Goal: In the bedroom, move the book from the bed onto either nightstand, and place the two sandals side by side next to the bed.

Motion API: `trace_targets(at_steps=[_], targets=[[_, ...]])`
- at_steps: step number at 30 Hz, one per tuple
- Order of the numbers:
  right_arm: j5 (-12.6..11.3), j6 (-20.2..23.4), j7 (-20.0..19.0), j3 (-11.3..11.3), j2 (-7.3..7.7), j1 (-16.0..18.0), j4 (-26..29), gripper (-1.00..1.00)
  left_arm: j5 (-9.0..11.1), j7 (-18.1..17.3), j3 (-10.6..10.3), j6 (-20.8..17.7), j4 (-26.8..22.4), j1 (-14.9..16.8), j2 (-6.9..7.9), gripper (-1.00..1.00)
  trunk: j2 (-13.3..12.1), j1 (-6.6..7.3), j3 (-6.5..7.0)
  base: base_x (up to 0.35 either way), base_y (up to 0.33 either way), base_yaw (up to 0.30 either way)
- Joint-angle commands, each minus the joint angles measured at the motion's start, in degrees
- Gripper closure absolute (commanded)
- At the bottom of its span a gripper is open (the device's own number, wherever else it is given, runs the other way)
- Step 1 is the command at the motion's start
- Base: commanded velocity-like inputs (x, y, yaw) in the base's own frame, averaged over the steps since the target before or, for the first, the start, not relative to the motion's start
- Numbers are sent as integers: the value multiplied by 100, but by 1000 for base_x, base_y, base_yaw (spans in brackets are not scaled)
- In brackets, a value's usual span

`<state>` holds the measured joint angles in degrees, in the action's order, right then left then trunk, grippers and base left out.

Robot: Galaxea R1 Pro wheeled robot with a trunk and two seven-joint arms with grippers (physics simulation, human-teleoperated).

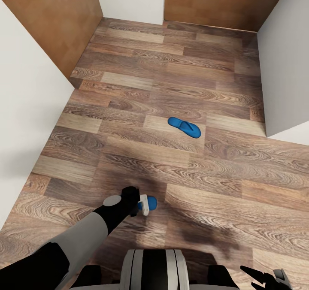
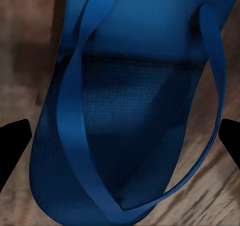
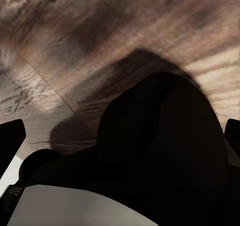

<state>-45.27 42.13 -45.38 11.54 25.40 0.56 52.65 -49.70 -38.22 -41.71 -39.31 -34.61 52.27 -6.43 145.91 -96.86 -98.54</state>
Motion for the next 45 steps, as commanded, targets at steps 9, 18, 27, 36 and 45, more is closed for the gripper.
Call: trace_targets(at_steps=[9, 18, 27, 36, 45], targets=[[-17, 39, -7, 6, 0, -1, 0, -100, -58, -66, -13, -7, -11, 3, -1, 100, -5, 14, 108, 0, 0, 0], [-17, 40, -6, 6, 0, 0, 0, -100, -58, -69, -5, -7, -10, 3, 1, 100, -17, 37, 307, 0, 0, 0], [-17, 41, -6, 6, 0, -1, 0, -100, -58, -63, -4, -10, -11, 3, 1, 100, -30, 60, 506, 0, 0, 0], [-17, 41, -6, 6, 0, -1, 0, -100, -58, -63, 2, -10, -11, 3, 1, 100, -42, 83, 706, 0, 0, 0], [-17, 41, -8, 6, 0, 0, 0, -100, -58, -63, 5, -8, -11, 3, 1, 100, -52, 104, 883, 0, 0, 0]])
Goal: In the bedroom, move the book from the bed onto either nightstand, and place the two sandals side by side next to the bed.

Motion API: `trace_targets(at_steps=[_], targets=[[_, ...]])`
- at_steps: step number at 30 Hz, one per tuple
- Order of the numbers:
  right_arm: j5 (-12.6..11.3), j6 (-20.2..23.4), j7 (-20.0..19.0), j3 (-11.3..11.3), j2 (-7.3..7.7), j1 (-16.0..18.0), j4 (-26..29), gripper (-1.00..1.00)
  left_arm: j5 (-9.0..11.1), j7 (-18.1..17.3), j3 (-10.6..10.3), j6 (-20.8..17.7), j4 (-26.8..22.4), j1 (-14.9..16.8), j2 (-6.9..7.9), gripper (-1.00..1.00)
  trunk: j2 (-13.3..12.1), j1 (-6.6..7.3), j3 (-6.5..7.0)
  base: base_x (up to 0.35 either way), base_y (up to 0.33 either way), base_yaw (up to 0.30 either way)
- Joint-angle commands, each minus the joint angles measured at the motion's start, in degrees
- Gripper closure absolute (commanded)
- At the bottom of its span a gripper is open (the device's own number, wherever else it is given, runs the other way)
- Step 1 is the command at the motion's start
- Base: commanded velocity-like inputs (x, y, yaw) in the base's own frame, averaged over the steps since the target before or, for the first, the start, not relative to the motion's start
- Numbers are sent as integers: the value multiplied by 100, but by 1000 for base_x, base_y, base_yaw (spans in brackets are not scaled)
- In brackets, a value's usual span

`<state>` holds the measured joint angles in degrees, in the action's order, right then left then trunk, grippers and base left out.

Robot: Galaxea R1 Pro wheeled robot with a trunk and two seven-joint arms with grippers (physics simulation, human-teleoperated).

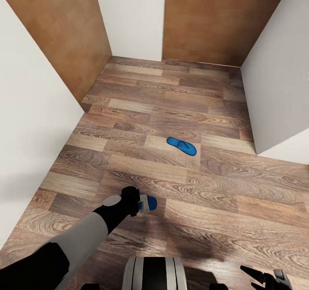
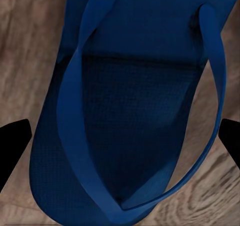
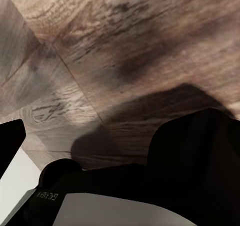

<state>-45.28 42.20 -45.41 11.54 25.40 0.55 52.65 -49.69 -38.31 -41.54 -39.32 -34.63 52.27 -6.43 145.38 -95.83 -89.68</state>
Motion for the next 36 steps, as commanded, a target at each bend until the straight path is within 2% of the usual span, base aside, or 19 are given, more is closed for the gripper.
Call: trace_targets(at_steps=[1, 5, 10, 13, 20, 26, 30, 34, 35, 36], targets=[[-16, 34, -7, 6, 0, 2, 0, -100, -58, -54, -12, -6, -9, 3, 1, 100, 1, 1, -3, 0, 0, 0], [-16, 34, -4, 7, 0, -2, 0, -100, -56, -54, -12, -6, -9, 3, 1, 100, 1, 1, -3, 0, 0, 0], [-16, 34, -6, 11, 0, 0, 0, -100, -54, -54, -10, -11, -10, 3, 1, 100, -5, 14, 107, 0, 0, 0], [-16, 34, -7, 14, 0, 1, 0, -100, -50, -54, 67, -14, -15, 3, 1, 100, -9, 22, 174, 0, 0, 0], [-16, 34, -5, 12, 0, -1, 0, -100, -52, -41, 741, -6, -32, 3, 1, 100, -19, 40, 329, 0, 0, 0], [-16, 34, -7, 12, 0, 1, 0, -100, 8, -44, 947, -3, -45, 3, -3, 100, -27, 55, 462, 0, 0, 0], [-16, 34, -7, 11, 0, 2, 0, -100, 24, -45, 1198, 1, -51, 3, 0, 100, -32, 65, 550, 0, 0, 0], [-16, 34, -7, 9, 0, 1, 0, -100, 29, -45, 1697, 8, -122, 3, 1, 100, -37, 76, 639, 0, 0, 0], [-16, 34, -6, 7, 0, 1, 0, -100, 37, -45, 2114, 14, -279, 3, 1, 100, -39, 78, 661, 0, 0, 0], [-16, 34, -6, 7, 0, 2, 0, -100, 44, -45, 2210, 15, -299, 3, 1, 100, -40, 81, 683, 0, 0, 0]])
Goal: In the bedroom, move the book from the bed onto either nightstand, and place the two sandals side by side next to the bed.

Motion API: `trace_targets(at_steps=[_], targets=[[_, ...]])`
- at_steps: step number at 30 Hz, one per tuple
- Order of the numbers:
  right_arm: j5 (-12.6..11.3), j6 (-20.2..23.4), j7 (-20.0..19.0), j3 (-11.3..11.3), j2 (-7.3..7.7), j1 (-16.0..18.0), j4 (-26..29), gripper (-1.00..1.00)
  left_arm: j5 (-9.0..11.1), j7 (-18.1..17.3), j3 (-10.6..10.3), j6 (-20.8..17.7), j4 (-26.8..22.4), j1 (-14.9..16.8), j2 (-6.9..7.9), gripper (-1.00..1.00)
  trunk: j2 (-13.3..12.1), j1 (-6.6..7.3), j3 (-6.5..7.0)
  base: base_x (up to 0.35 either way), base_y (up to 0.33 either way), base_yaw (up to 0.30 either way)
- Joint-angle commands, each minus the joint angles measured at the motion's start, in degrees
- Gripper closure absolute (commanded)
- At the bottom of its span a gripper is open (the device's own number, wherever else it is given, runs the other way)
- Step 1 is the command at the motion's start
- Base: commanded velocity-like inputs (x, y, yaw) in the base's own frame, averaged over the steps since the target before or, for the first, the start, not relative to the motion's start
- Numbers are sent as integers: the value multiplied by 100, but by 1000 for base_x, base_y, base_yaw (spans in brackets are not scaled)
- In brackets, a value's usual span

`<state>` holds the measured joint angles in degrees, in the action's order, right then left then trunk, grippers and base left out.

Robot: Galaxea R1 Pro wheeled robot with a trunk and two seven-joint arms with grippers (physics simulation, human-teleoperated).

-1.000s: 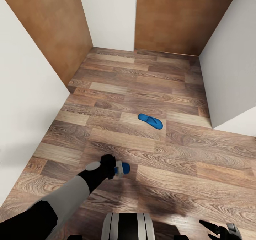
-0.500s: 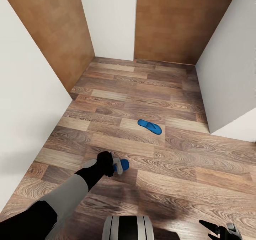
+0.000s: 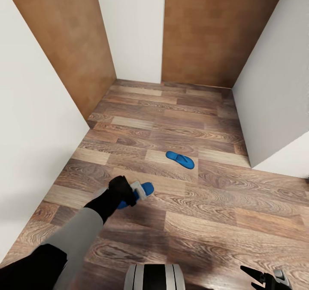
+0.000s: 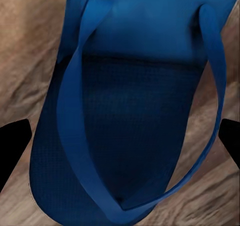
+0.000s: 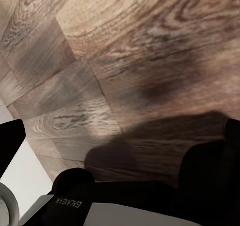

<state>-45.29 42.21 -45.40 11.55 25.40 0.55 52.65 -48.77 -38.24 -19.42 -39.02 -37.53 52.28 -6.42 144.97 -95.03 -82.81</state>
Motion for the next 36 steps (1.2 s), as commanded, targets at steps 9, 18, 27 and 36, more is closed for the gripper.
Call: trace_targets(at_steps=[9, 18, 27, 36], targets=[[-14, 27, 1, 6, -2, 2, -3, -100, 373, -52, 1118, -1, -94, 1, 14, 100, -11, 24, 196, 0, 0, 0], [32, -36, 30, 6, -1, 1, -33, -100, 1512, -63, 1552, 287, -62, -43, 126, 100, -23, 47, 395, 0, 0, 0], [539, -1553, 59, -6, -4, 4, -909, -100, 3299, -67, 1640, 909, 92, -171, 649, 100, -35, 70, 595, 0, 0, 0], [694, -1881, 67, -23, -14, -1, -1273, -100, 4325, -56, 1651, 2008, 1368, -241, 745, 100, -47, 93, 794, 0, 0, 0]])
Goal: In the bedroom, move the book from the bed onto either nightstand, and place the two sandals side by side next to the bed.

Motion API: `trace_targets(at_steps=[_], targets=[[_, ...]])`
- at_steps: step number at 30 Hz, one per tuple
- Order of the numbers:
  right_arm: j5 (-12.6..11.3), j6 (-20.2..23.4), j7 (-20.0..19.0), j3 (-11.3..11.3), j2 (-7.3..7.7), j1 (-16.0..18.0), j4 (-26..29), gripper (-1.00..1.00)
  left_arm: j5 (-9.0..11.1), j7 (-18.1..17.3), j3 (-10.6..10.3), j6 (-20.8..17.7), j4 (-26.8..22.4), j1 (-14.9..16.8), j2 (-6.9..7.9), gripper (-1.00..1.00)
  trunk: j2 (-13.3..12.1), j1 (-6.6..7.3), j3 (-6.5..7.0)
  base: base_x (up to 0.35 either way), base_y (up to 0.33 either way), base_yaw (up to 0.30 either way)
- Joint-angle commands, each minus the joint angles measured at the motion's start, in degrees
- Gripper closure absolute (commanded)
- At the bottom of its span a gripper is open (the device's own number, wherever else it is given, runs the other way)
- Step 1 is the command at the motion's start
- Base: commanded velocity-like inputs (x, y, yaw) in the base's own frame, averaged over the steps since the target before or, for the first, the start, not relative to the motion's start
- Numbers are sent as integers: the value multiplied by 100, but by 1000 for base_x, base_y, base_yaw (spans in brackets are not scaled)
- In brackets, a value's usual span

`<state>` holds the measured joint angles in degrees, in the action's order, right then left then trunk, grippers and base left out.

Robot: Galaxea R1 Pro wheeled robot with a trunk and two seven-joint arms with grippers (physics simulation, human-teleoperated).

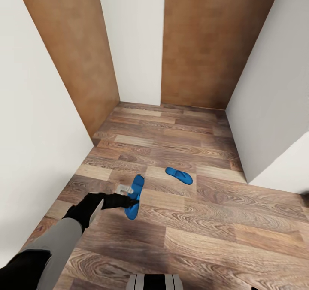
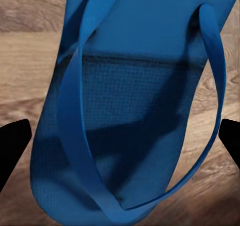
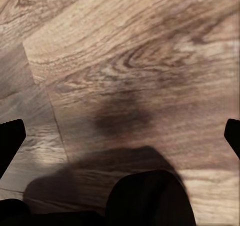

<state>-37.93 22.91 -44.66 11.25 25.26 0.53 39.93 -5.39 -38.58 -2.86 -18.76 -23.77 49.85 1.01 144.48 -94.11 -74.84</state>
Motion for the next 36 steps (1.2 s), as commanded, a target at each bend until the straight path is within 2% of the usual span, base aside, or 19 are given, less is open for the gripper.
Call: trace_targets(at_steps=[1, 4, 7, 9, 15, 20, 29, 33, 36], targets=[[-41, 41, -8, -2, -1, 2, -13, -100, 9, -20, -4, 167, 196, 0, 3, 100, 0, 4, 19, 0, 0, 0], [-38, 16, -8, -18, -3, 5, -28, -100, 61, -18, 1, 669, 668, 2, 6, 100, -4, 11, 86, 0, 0, 0], [-34, 7, -8, -24, -4, 2, -35, -100, 240, -18, 39, 1113, 1077, 1, 44, 100, -8, 19, 152, 0, 0, 0], [-32, 0, -8, -26, -11, 5, -37, -100, 525, -18, 60, 1374, 1441, -1, 179, 100, -11, 24, 196, 0, 0, 0], [-30, -5, -8, -27, -32, 2, -38, -100, 950, 9, 70, 1800, 1836, -1, 309, 100, -19, 40, 329, 0, 0, 0], [-30, -6, -8, -27, -38, 2, -38, -100, 1036, 31, 77, 1917, 1916, -1, 328, 100, -25, 53, 440, 0, 0, 0], [-30, -60, -6, -19, -37, 5, -110, -100, 1073, 146, 76, 1922, 1912, -2, 314, 100, -37, 76, 639, 0, 0, 0], [-36, -558, -27, -20, -38, 5, -245, -100, 1075, 193, 75, 1928, 1912, -2, 313, 100, -43, 86, 728, 0, 0, 0], [-36, -734, -26, -25, -36, 4, -274, -100, 1075, 200, 75, 1931, 1921, -2, 313, 100, -47, 94, 795, 0, 0, 0]])
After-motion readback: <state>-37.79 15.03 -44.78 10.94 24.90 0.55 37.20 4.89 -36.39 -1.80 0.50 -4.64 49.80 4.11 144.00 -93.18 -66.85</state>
